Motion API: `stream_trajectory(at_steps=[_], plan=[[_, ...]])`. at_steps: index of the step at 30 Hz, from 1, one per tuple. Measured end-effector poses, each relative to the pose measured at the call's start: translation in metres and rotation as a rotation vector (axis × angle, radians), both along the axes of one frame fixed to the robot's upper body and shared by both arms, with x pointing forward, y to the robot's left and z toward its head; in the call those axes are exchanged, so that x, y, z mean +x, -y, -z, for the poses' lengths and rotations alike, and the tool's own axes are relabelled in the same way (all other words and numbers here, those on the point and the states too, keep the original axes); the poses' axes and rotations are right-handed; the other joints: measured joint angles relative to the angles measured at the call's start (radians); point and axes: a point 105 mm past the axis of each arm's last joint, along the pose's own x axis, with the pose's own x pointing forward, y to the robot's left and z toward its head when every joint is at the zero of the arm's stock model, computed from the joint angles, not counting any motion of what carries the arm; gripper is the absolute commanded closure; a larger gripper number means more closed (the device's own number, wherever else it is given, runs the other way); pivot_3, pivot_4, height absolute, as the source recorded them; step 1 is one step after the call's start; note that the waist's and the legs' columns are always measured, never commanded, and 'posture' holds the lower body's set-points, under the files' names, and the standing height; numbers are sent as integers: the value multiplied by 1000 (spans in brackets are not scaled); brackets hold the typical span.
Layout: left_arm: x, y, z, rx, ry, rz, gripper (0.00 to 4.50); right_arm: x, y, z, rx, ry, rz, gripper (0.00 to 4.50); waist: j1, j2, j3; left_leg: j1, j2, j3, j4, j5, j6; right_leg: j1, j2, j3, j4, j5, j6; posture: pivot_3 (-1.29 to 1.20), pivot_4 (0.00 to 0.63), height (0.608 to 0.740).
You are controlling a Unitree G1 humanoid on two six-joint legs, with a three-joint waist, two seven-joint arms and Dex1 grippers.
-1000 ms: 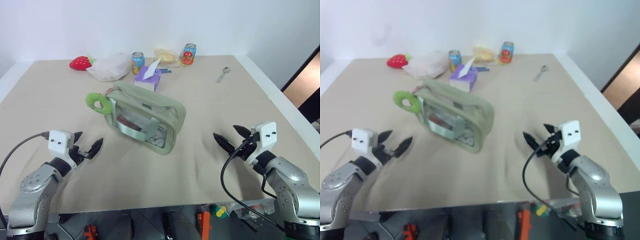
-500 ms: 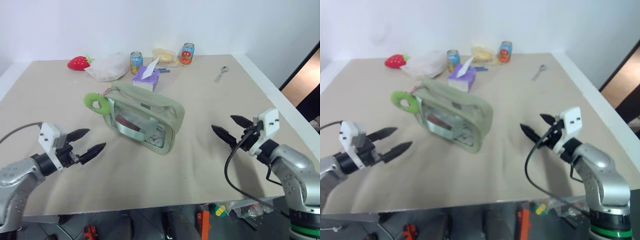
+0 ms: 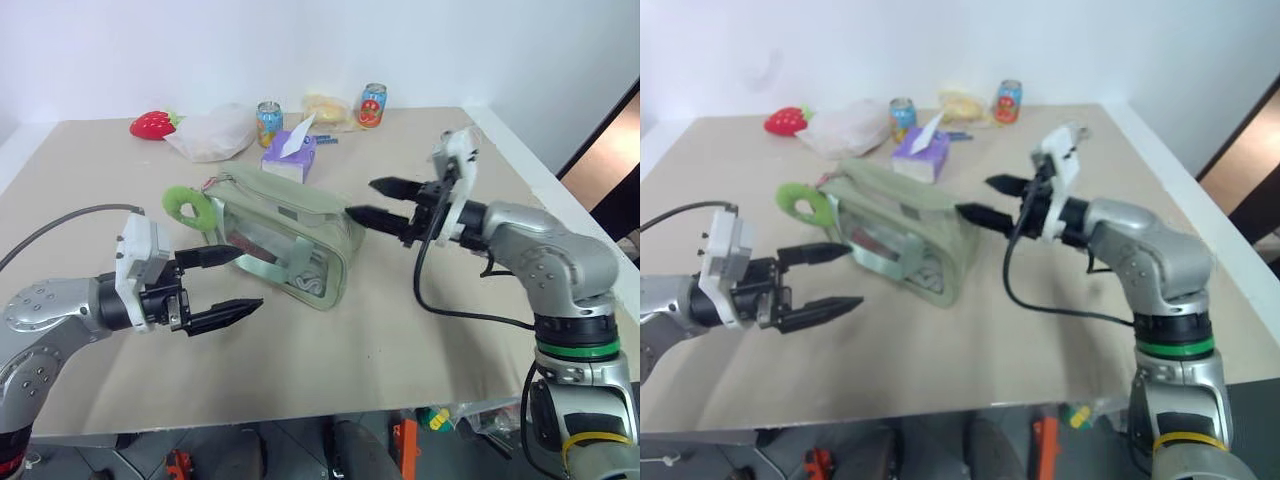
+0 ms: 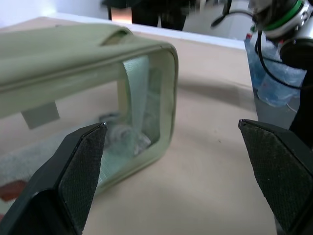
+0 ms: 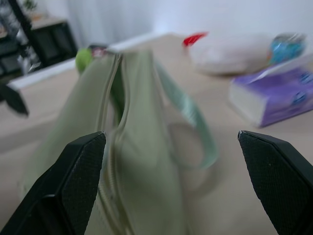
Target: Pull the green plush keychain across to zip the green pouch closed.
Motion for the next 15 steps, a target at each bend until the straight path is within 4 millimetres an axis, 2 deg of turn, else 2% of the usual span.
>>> stream_trajectory(at_steps=[4,5,15], plan=[[1,4,2,-9,-8,5,17,4,1,10,-9,-31,-12,0,0,0,0,0,0,0,0,0,0,0,0,1,0,0,0,0,150,740],[2,4,2,-9,-7,2,0,5,1,12,-12,-38,-17,539,0,0,0,0,0,0,0,0,0,0,0,1,0,0,0,0,150,740],[4,6,6,-8,-11,-20,0,7,-1,18,-3,-45,-49,3849,-1,0,0,2,4,0,1,0,0,0,6,1,1,2,-3,0,150,740]])
